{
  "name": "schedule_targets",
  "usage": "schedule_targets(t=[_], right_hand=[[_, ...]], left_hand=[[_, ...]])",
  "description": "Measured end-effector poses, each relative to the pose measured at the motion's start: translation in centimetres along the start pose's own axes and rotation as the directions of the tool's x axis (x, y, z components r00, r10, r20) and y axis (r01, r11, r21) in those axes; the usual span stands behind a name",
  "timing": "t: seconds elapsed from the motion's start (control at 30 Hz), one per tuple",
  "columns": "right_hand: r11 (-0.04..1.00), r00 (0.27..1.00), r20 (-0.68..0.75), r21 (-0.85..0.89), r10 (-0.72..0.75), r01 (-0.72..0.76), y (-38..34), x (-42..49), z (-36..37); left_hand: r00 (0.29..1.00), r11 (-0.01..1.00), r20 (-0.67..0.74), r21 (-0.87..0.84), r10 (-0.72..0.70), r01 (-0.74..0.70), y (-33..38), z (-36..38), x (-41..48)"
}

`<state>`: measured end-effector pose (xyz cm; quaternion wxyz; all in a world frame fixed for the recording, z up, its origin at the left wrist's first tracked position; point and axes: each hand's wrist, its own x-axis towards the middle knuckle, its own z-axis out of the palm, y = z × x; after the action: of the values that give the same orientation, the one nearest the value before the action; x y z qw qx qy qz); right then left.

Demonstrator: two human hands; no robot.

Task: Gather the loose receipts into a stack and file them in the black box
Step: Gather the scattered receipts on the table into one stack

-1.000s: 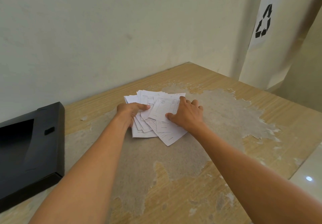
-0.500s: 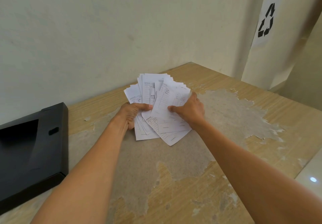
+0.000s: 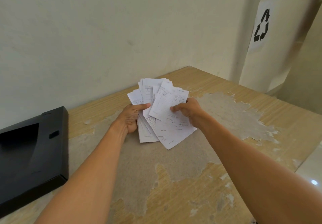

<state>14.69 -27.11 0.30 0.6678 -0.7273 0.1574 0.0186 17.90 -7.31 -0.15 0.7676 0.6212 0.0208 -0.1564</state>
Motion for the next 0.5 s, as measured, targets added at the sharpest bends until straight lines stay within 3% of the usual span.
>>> schedule_targets(t=[0.23, 0.4, 0.5], right_hand=[[0.996, 0.994, 0.093, 0.07, 0.053, -0.06, -0.2, 0.1, -0.1], [0.989, 0.973, 0.208, 0.088, 0.097, -0.117, -0.7, -0.3, -0.3], [0.982, 0.961, 0.267, 0.156, 0.067, -0.112, -0.5, -0.2, -0.4]], left_hand=[[0.985, 1.0, 0.17, -0.001, -0.021, 0.021, 0.1, 0.9, -0.5], [0.989, 0.999, 0.139, -0.001, 0.049, -0.049, 0.2, 0.8, -0.5], [0.978, 0.999, 0.205, -0.025, 0.041, -0.037, 0.6, 0.8, -1.4]])
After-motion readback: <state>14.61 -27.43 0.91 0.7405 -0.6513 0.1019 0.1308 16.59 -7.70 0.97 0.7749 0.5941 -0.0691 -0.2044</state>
